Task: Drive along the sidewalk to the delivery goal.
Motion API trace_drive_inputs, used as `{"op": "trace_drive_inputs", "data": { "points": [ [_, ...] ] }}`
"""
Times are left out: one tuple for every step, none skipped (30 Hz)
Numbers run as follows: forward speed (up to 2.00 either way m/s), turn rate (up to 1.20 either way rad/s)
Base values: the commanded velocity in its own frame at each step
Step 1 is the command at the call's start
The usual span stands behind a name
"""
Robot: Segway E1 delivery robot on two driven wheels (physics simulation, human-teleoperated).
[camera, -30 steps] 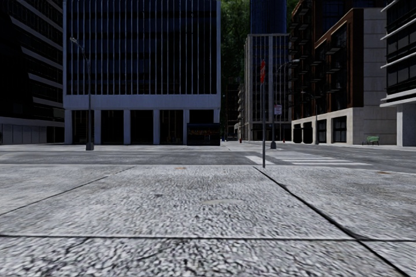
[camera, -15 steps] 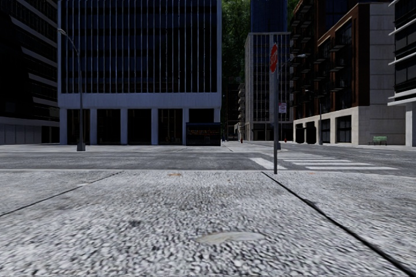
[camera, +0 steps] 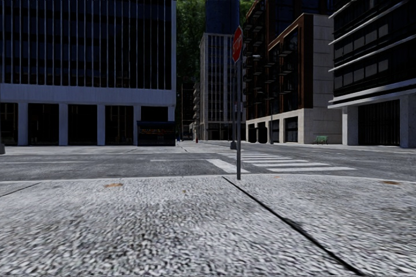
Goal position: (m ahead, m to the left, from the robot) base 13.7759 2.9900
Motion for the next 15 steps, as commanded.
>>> {"op": "trace_drive_inputs", "data": {
  "points": [
    [1.6, -1.2],
    [1.6, -1.2],
    [1.6, -1.2],
    [1.6, -1.04],
    [1.6, -0.94],
    [1.6, -0.9],
    [1.6, -0.9],
    [1.6, -0.47],
    [1.6, -0.07],
    [1.6, -0.03],
    [1.6, -0.01],
    [1.6, -0.01],
    [1.6, -0.01],
    [1.6, -0.01],
    [1.6, 0.0]
  ]
}}
